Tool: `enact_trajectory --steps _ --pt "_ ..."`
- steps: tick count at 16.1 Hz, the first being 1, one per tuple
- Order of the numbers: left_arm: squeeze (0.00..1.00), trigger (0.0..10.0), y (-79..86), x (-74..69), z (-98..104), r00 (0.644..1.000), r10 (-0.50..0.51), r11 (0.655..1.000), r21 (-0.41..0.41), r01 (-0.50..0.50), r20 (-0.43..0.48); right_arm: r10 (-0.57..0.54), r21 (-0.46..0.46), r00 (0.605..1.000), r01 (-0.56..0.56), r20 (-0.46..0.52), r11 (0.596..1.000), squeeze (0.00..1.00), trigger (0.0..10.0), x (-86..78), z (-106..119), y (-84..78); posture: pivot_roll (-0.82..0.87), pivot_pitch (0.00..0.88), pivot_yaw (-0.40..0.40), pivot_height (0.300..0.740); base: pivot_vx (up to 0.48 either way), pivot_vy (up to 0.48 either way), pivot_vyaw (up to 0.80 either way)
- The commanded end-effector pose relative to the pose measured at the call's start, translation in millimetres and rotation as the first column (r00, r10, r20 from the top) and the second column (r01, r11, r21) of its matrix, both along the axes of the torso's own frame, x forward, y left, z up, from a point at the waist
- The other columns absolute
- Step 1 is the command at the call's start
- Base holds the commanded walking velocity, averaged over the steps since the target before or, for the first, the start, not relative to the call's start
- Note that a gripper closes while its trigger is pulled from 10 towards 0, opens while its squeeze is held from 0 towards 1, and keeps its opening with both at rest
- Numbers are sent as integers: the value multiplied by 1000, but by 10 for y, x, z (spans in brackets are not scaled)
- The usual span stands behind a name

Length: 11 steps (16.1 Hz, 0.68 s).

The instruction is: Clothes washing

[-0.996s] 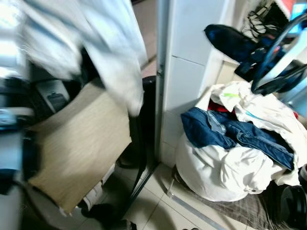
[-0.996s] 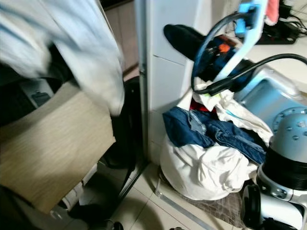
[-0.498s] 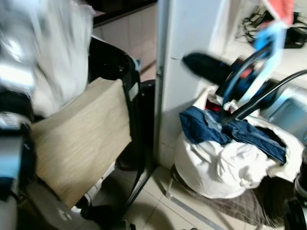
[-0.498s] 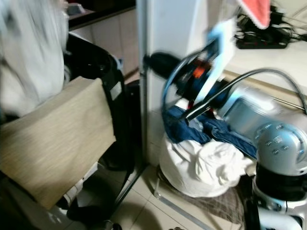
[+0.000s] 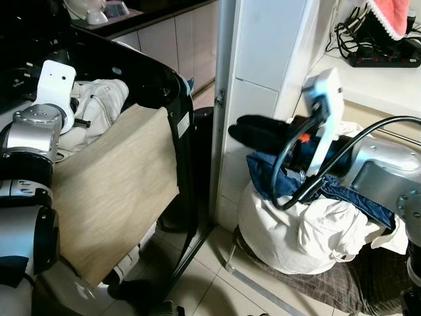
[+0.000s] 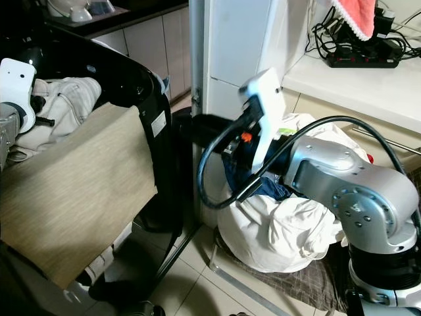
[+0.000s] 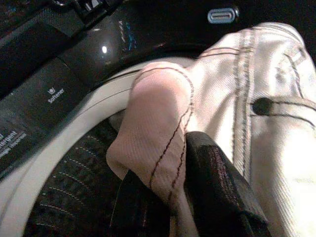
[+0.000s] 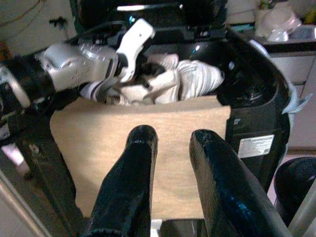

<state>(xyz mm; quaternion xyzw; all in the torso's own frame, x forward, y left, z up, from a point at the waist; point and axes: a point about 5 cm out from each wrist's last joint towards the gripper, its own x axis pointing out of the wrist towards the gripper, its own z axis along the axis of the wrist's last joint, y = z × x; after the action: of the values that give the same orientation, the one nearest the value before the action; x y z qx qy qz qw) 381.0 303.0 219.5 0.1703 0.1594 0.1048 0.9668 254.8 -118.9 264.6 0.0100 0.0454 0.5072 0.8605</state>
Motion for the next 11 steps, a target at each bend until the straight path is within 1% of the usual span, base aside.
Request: enact_trajectory --steps 1,3,6,7,8,9,10,11 --pt "1000 10000 3 13 113 1000 0 1000 -23 0 28 22 -17 999 -21 28 1000 0 10000 -45 19 14 -111 0 22 740 0 0 0" --pt "1000 10000 -16 13 113 1000 -20 999 -39 20 12 28 -26 999 -27 26 999 0 10000 -54 2 9 -113 0 24 740 0 0 0" --pt "1000 10000 -18 17 125 999 -12 999 -43 14 34 -7 -36 1000 7 21 999 0 10000 -25 -40 -29 -113 0 24 740 0 0 0" --pt "1000 10000 17 12 173 997 13 1000 -22 -11 70 -26 -38 999 26 20 999 0 10000 -8 -50 -49 -113 0 24 740 0 0 0" --pt "1000 10000 74 4 275 990 49 998 29 -54 130 -68 -34 997 68 21 997 0 10000 34 -50 -82 -119 0 30 740 0 0 0" --pt "1000 10000 160 -20 440 967 105 985 109 -133 234 -148 -20 989 148 9 989 0 10000 125 -50 -143 -117 0 29 740 0 0 0" --pt "1000 10000 248 -65 602 930 150 953 203 -226 335 -203 -17 979 203 2 979 0 10000 190 -55 -188 -117 0 29 740 0 0 0" --pt "1000 10000 277 -85 671 913 159 940 226 -256 376 -227 -18 974 227 -3 974 0 10000 220 -64 -209 -117 0 29 740 0 0 0"
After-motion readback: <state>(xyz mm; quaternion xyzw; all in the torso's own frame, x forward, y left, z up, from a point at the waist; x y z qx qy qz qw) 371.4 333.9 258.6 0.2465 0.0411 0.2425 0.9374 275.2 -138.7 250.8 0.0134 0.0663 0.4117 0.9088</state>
